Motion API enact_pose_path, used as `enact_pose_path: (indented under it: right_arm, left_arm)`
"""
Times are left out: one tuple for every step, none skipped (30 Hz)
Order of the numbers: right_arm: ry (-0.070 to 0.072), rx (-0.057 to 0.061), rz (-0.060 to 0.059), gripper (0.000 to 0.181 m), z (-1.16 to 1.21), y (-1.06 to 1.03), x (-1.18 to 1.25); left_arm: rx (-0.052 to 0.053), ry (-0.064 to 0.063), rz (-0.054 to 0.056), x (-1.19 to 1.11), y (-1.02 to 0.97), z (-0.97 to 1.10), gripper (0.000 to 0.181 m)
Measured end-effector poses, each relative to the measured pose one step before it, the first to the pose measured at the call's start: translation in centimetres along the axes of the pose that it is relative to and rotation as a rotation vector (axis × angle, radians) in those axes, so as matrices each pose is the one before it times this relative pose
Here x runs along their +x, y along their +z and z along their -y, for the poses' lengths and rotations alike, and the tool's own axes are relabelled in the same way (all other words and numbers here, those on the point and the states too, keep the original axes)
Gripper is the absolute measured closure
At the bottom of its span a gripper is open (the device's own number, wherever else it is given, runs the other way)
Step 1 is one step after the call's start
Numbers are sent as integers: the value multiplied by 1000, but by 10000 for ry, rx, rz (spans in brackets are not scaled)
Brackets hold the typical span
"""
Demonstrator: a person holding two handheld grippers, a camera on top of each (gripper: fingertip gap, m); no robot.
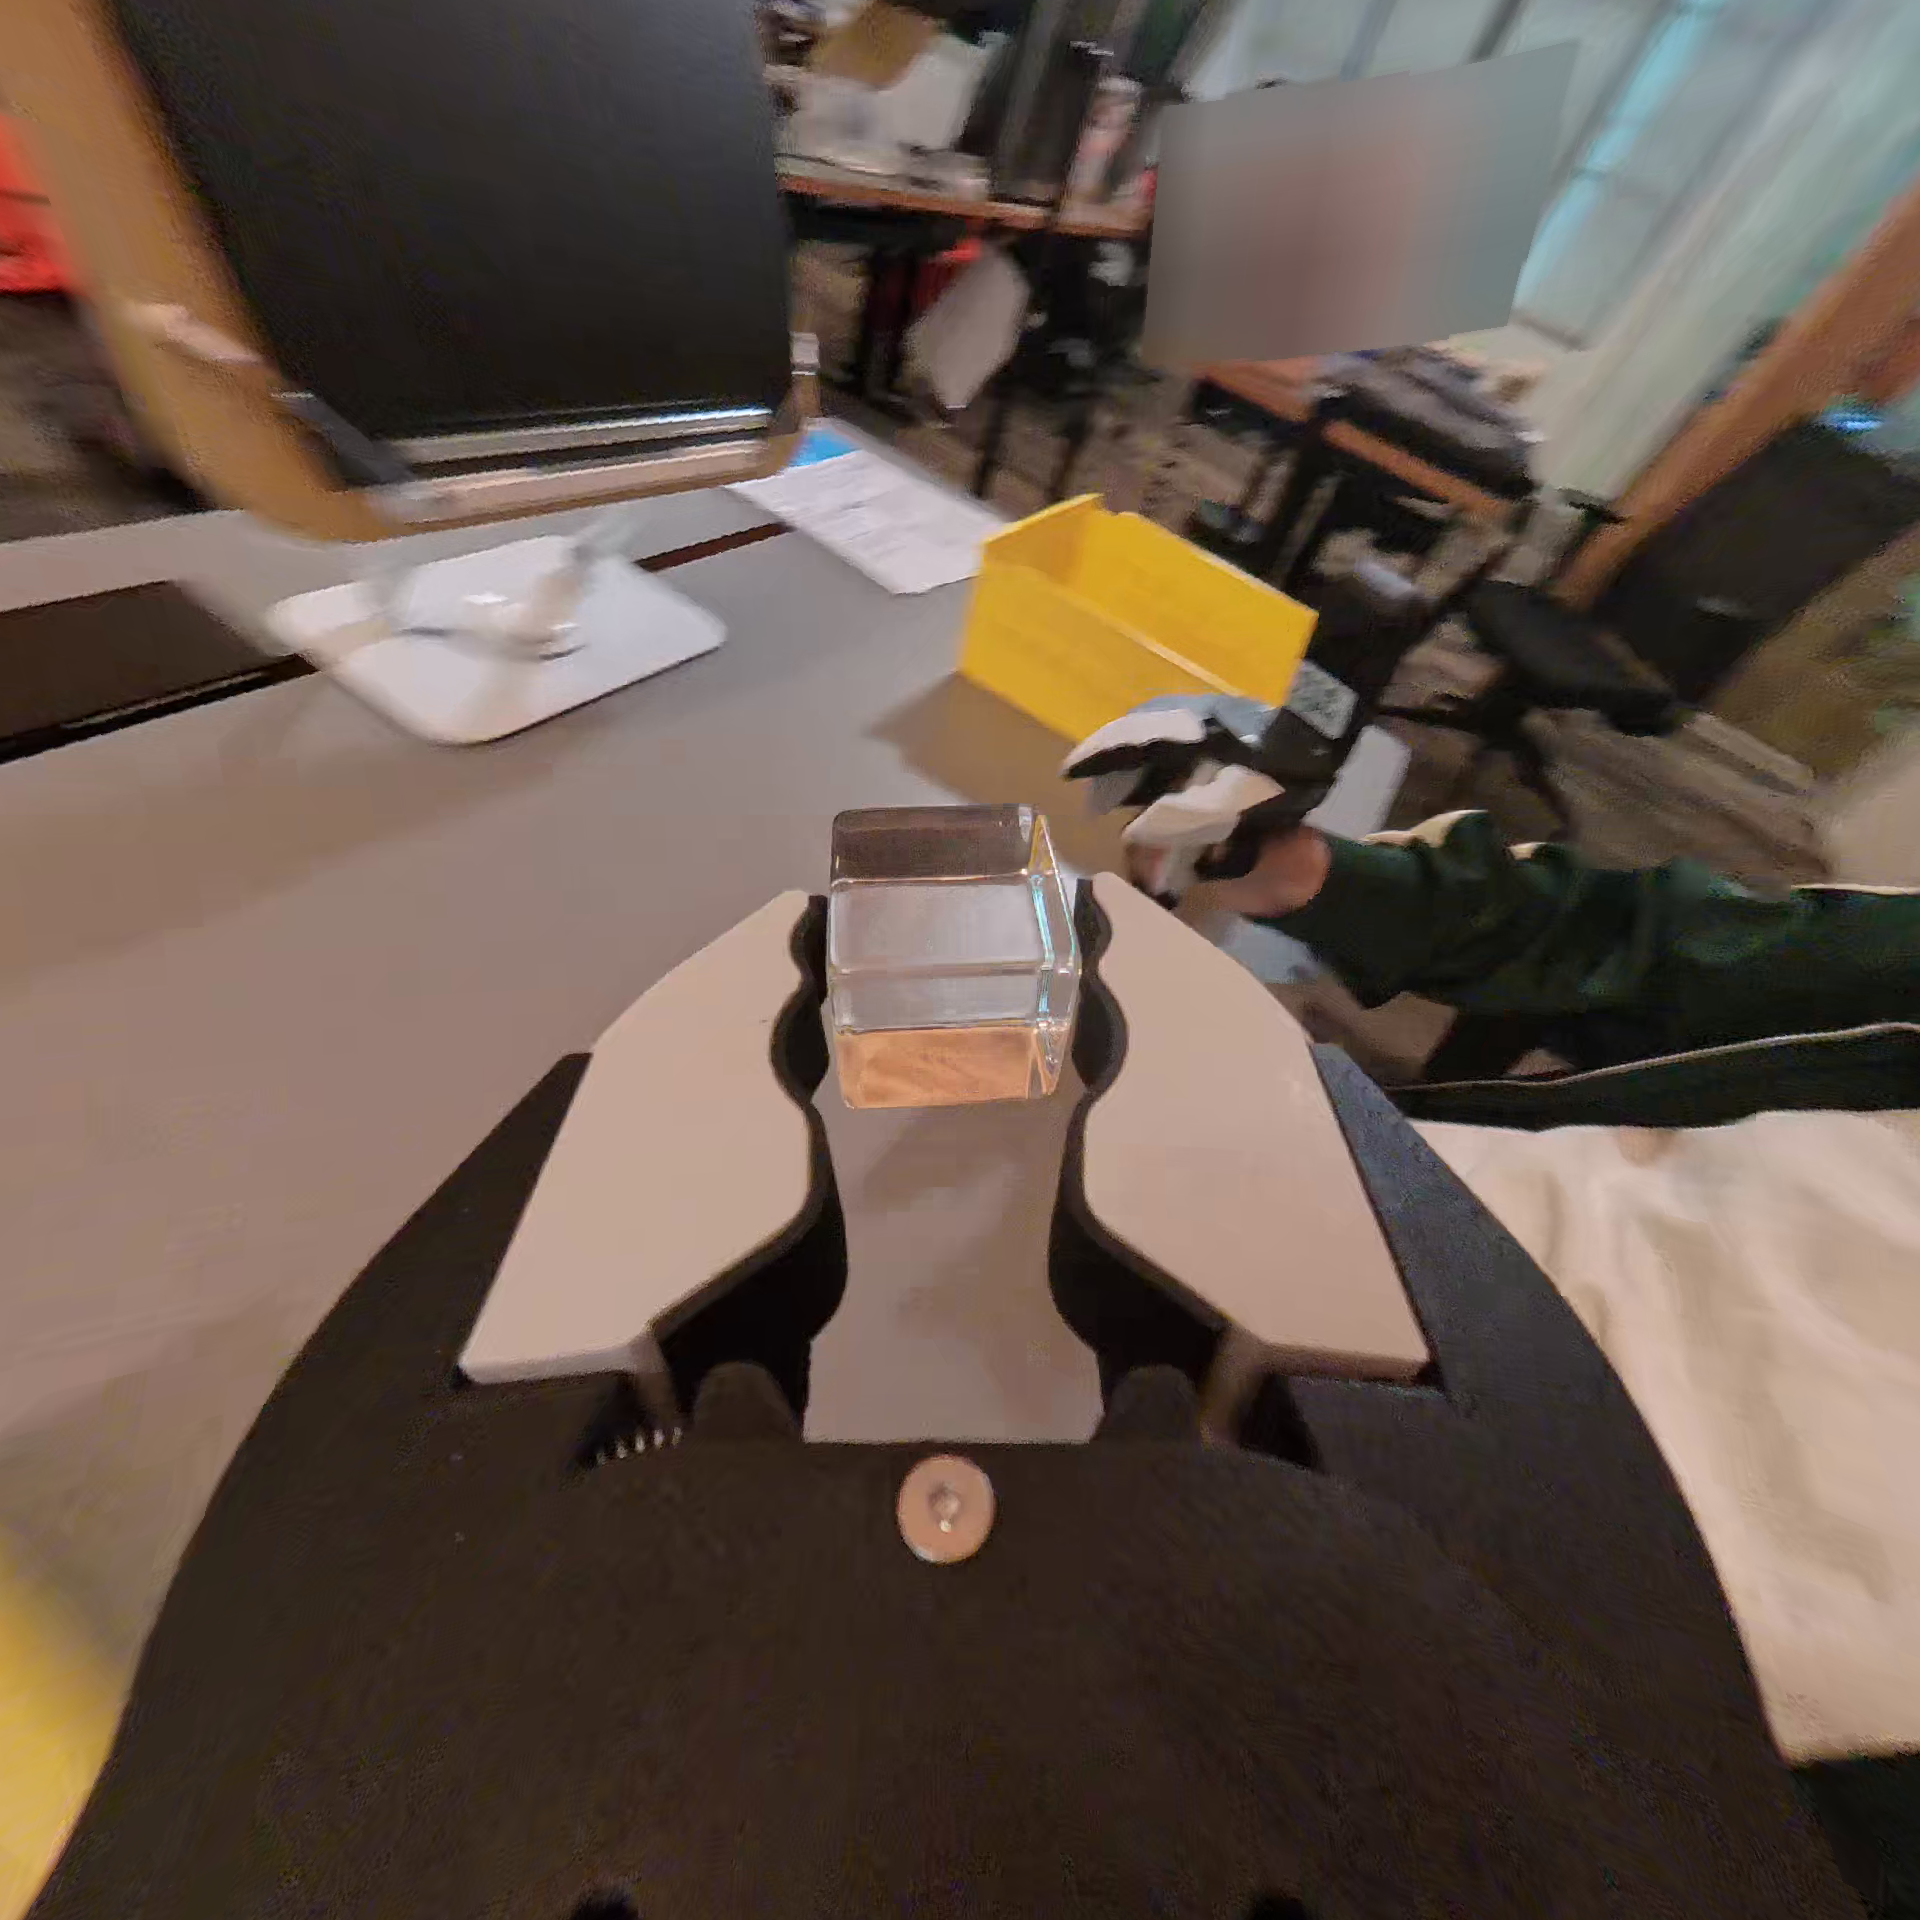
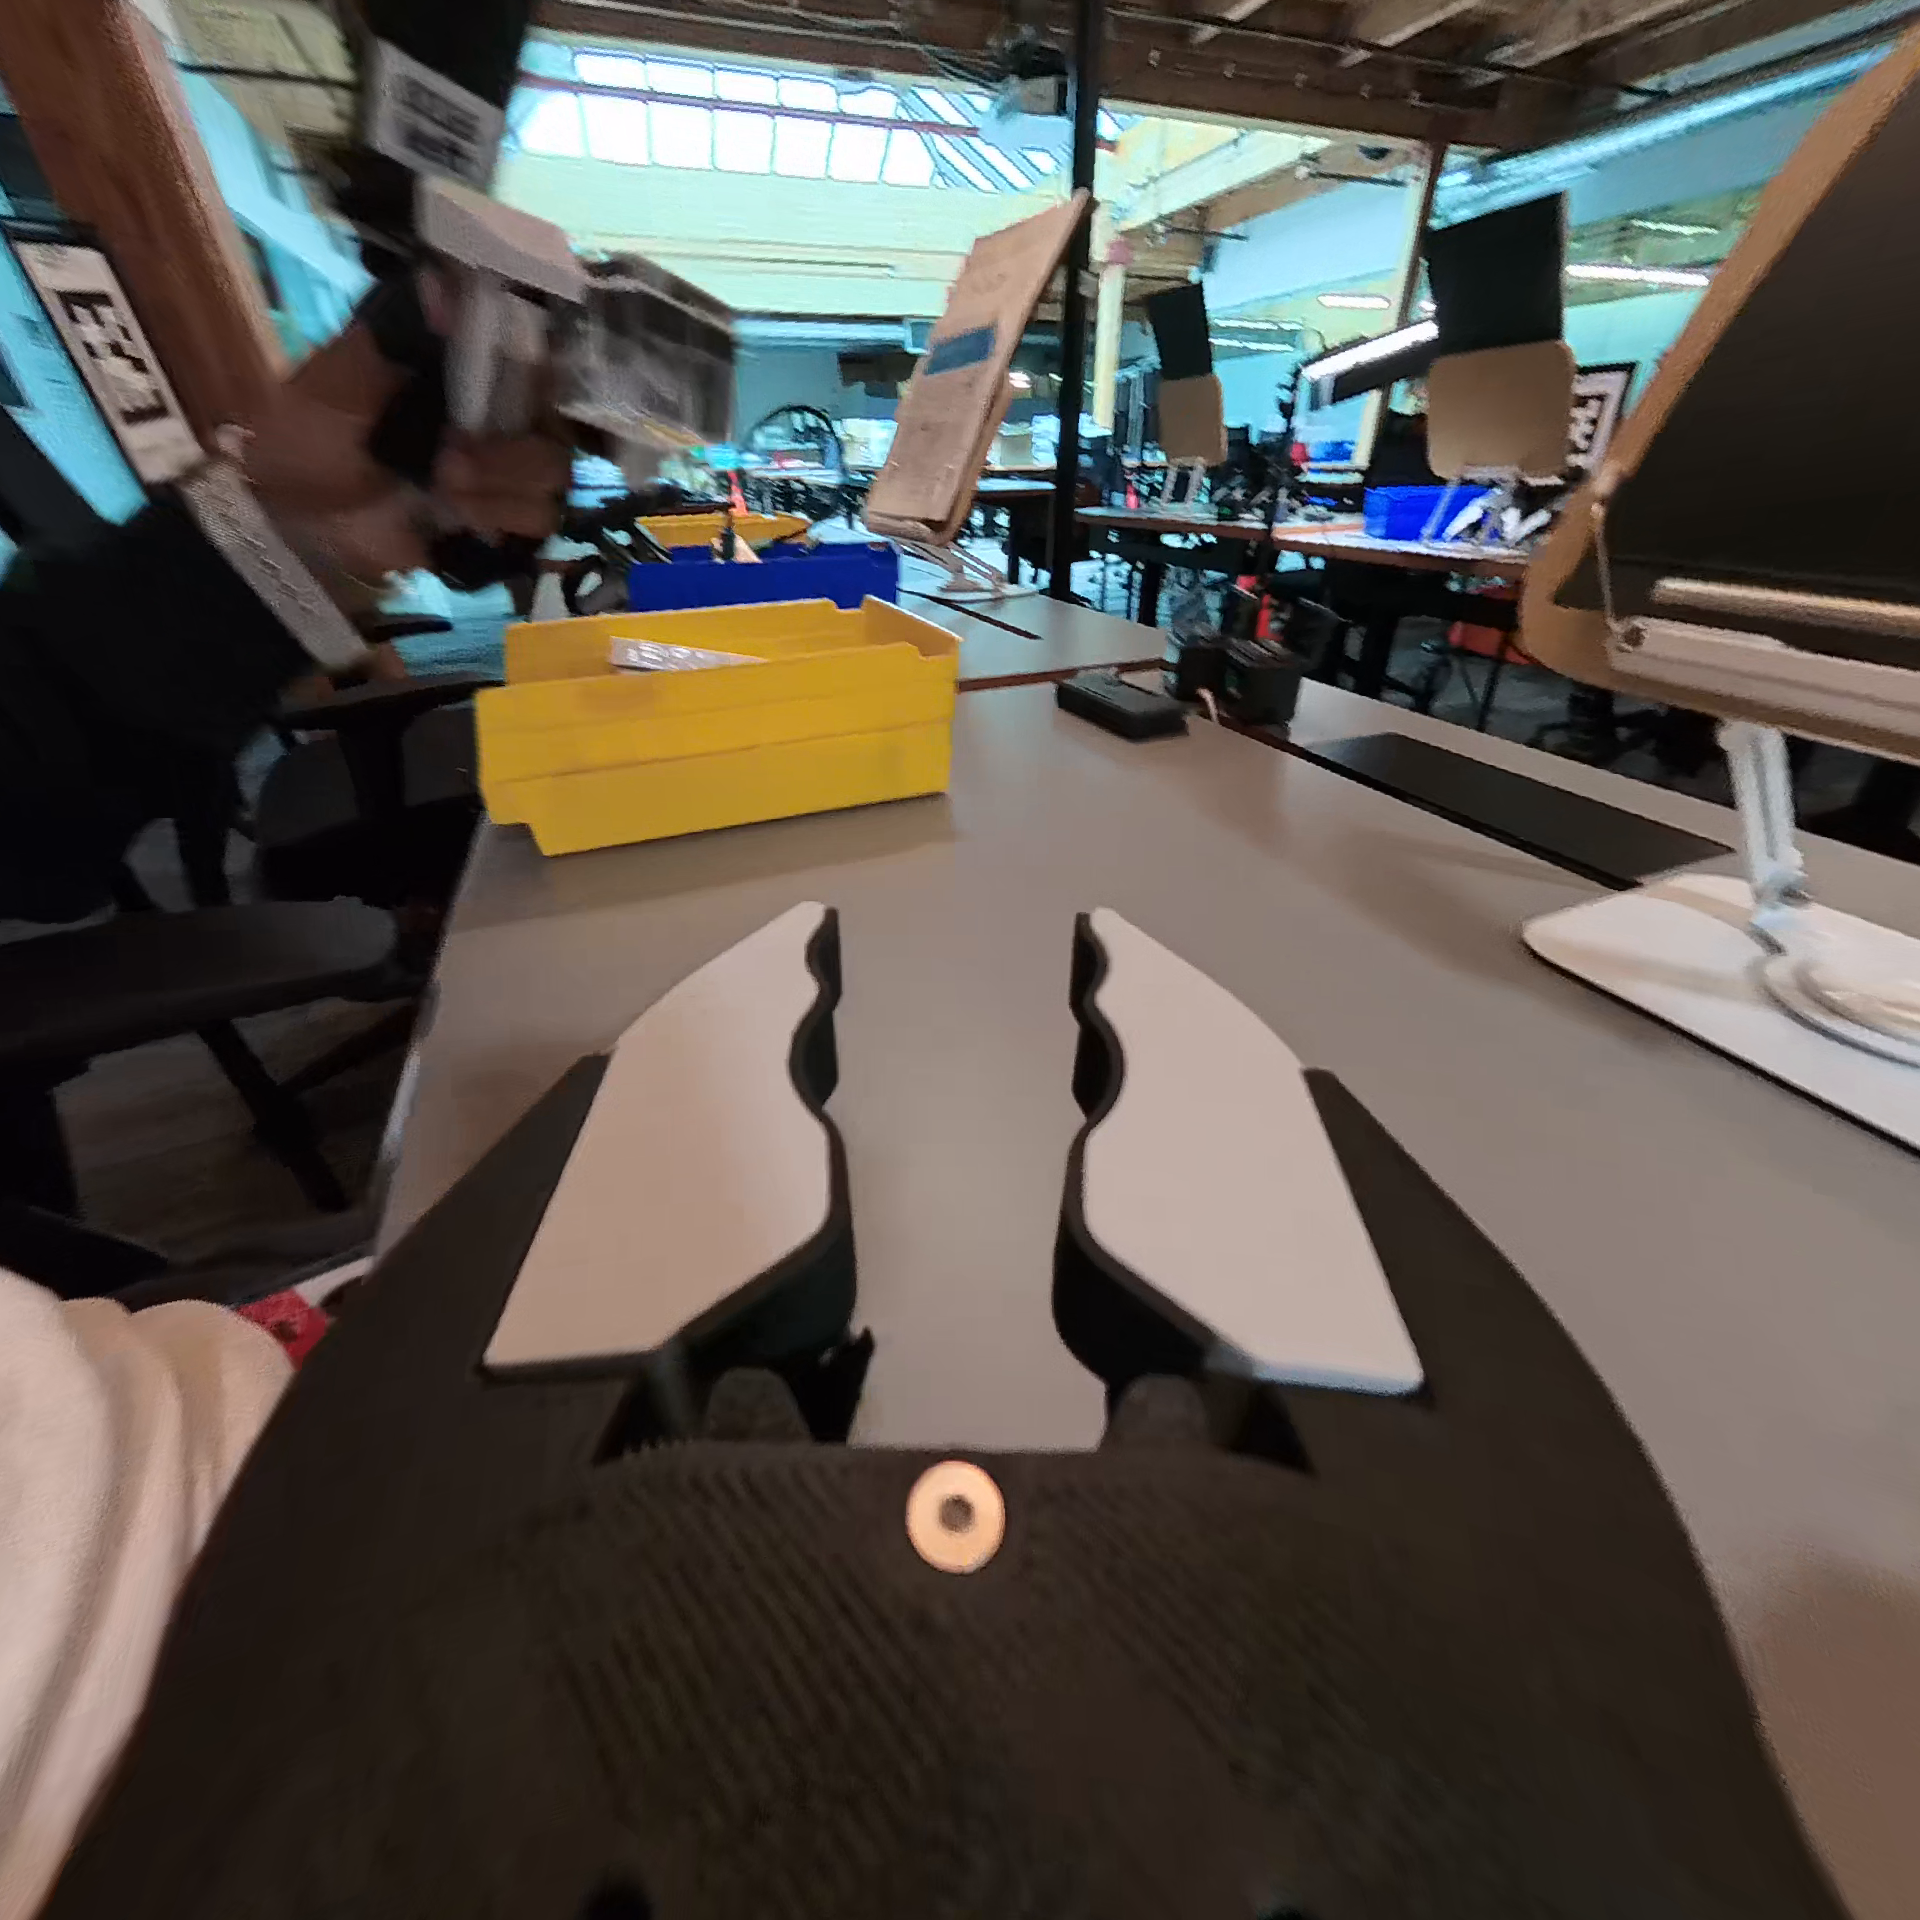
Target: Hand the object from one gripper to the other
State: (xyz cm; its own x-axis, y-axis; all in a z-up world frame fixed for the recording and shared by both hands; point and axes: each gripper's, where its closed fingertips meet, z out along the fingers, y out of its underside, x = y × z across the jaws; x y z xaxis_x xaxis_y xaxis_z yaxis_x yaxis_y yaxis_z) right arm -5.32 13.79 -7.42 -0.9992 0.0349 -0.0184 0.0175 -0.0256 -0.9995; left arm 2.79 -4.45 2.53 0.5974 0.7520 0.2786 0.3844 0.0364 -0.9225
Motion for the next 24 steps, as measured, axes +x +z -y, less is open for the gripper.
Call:
enact_pose_path:
  right_arm:
    - [-32,161,263,134,346,-11,-689]
    - [6,163,240,131,302,1,-648]
    - [103,187,272,128,268,30,-649]
    - [235,167,217,124,158,40,-510]
    - [338,121,150,121,10,44,-378]
    - [390,53,109,117,-113,43,-261]
    - [395,-70,42,114,-283,38,-123]
    - [369,-122,71,112,-373,27,-127]
    - [373,-140,104,112,-394,13,-163]
    - [390,-142,170,112,-383,18,-240]
    - [406,-120,162,113,-318,14,-229]
    - [372,-67,99,115,-240,7,-154]
    - [302,1,55,118,-130,-14,-100]
    - [231,27,22,119,-86,-23,-75]
    - [161,7,-24,120,-120,-18,-9]
    - [90,6,-18,121,-114,-9,-22]
    - [58,-1,-33,122,-109,-1,7]
    - [11,-17,-32,122,-128,15,-1]
    - [-28,-24,-9,122,-126,28,-50]
    - [-38,-44,-8,122,-124,16,-57]
    - [-40,-50,-6,123,-105,20,-47]
    - [-42,-55,23,124,-116,24,-68]
    - [-24,-73,26,126,-140,24,-37]
    - [3,-78,-5,127,-170,43,32]
  left_arm:
    - [-47,4,-688,1164,2534,-150,136]
    - [-94,-111,-658,936,2468,-372,136]
    - [-121,-175,-604,709,2337,-538,136]
    - [-131,-141,-600,597,2155,-676,136]
    - [-127,-154,-480,350,1950,-760,136]
    - [-119,-139,-361,140,1699,-795,136]
    - [-48,-43,-298,61,1467,-713,136]
    - [1,-21,-293,97,1213,-666,136]
    - [-88,-111,-253,51,1009,-727,136]
    - [-287,-197,-238,40,814,-864,136]
    - [-290,-141,-153,-17,601,-767,136]
    - [-112,-22,-32,-92,439,-495,136]
    - [-77,-2,-50,-27,292,-370,136]
    - [-101,10,-88,47,192,-287,136]
    - [-97,22,-80,47,121,-192,136]
    - [-35,86,-73,60,84,-79,136]
    - [-20,81,-53,12,82,-35,136]
    - [10,22,-35,-39,96,18,136]
    - [8,-14,-128,77,124,29,136]
    - [-2,-32,-190,156,161,13,136]
    - [-43,-61,-154,113,168,-58,136]
    - [-75,-20,-75,41,188,-113,136]
    - [-49,65,9,-15,155,-125,136]
    - [-74,57,36,-7,146,-140,136]
